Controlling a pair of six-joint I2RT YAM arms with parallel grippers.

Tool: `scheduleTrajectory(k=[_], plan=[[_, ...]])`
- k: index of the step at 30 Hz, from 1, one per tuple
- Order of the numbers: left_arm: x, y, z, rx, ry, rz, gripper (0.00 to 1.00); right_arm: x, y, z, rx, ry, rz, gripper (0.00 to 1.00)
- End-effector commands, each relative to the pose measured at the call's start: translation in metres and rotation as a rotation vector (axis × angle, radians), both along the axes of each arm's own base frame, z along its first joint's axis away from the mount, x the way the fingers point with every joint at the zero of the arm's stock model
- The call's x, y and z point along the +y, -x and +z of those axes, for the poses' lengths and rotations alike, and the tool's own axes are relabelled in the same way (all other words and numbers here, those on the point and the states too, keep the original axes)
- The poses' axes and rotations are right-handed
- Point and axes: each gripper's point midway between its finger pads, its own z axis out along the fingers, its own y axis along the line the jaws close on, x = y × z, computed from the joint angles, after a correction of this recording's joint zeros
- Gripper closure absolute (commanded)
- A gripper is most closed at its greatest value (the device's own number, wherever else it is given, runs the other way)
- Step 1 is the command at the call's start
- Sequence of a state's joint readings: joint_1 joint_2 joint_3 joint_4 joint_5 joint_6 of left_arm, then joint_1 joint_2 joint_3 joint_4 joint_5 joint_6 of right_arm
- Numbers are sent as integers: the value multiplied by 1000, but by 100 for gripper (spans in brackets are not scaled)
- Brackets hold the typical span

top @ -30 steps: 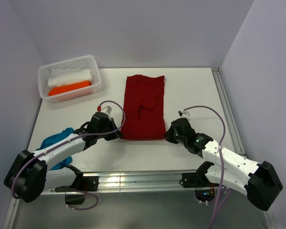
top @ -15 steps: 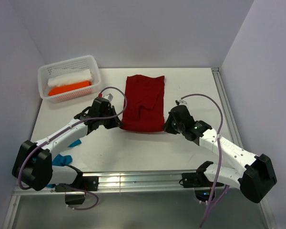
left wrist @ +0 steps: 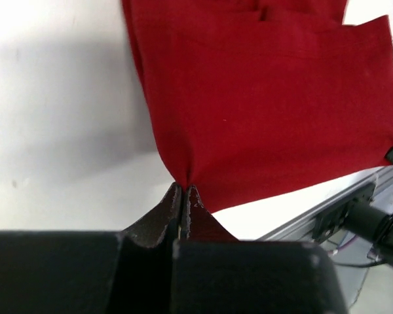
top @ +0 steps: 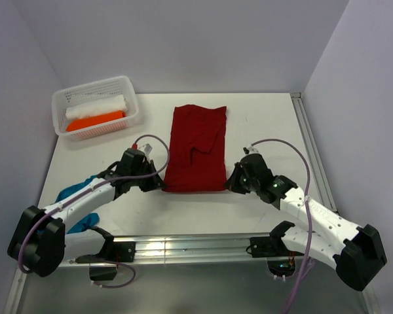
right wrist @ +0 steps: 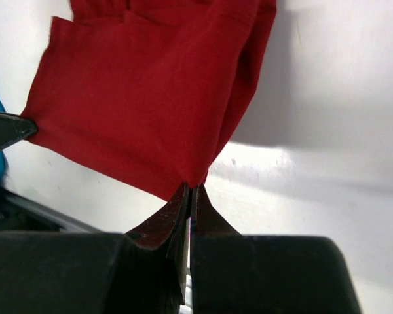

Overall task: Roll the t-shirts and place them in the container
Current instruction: Roll the tshirt

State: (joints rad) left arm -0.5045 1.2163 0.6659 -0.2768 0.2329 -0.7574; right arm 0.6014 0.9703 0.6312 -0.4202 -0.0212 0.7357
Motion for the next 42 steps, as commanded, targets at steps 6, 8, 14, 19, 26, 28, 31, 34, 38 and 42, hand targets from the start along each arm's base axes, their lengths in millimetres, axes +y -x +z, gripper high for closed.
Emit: scheduleTrajectory(k=[6, 8, 14, 19, 26, 28, 31, 34, 38, 42], plan=[[13, 44, -19, 8, 70, 32, 100, -8, 46, -33, 70, -51, 17, 100], [9, 51, -18, 0, 84, 25, 100, -11, 53, -36, 74, -55, 17, 100], [2, 63, -33, 69, 68, -14, 100, -14, 61, -28, 87, -54, 21, 100], [-2, 50, -12, 45, 84, 24, 100, -18, 57, -20, 129, 18, 16, 100], [14, 29, 13, 87, -28, 149, 100, -10, 41, -2, 162, 63, 15, 100], [20, 23, 8, 123, -71, 177, 100, -7, 34, 7, 150, 68, 14, 100], [21, 12, 12, 143, -81, 193, 100, -7, 22, 13, 156, 79, 7, 100], [18, 0, 19, 144, -49, 198, 100, -6, 10, 17, 161, 77, 6, 100], [14, -11, 29, 159, -6, 198, 100, -4, -5, 20, 166, 83, 9, 100], [17, -22, 33, 174, -13, 195, 100, -9, -25, 20, 178, 87, -16, 100]])
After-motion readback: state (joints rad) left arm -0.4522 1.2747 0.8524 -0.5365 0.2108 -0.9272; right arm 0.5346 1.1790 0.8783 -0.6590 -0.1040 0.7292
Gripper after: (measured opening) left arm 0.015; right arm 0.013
